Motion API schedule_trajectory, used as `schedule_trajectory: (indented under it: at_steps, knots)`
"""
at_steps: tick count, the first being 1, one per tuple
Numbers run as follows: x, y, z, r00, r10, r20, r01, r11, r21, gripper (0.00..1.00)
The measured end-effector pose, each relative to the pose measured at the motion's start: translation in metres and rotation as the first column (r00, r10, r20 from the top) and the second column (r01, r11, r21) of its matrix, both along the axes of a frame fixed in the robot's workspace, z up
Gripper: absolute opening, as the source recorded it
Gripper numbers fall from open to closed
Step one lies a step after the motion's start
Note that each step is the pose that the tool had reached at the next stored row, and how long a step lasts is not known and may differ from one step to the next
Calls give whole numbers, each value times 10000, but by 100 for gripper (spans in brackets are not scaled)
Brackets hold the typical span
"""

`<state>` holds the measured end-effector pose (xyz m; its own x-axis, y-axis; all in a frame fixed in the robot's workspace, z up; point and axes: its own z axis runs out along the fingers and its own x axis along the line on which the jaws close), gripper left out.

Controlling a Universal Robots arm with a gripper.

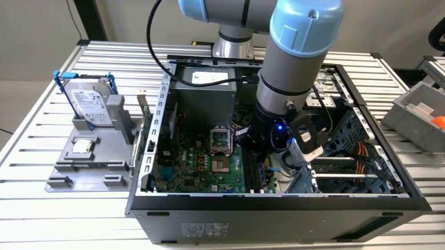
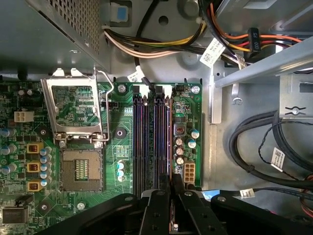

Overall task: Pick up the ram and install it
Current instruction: 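Insert the ram into the slot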

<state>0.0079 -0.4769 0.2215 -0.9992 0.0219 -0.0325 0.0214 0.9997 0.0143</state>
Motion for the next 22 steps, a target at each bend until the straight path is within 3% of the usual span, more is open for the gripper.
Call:
schedule_trajectory:
  at_steps: [7, 22]
  knots:
    - [0, 17, -34, 10000, 0, -7, 0, 10000, -4, 0]
    - [0, 33, -37, 10000, -18, -10, 18, 10000, -3, 0]
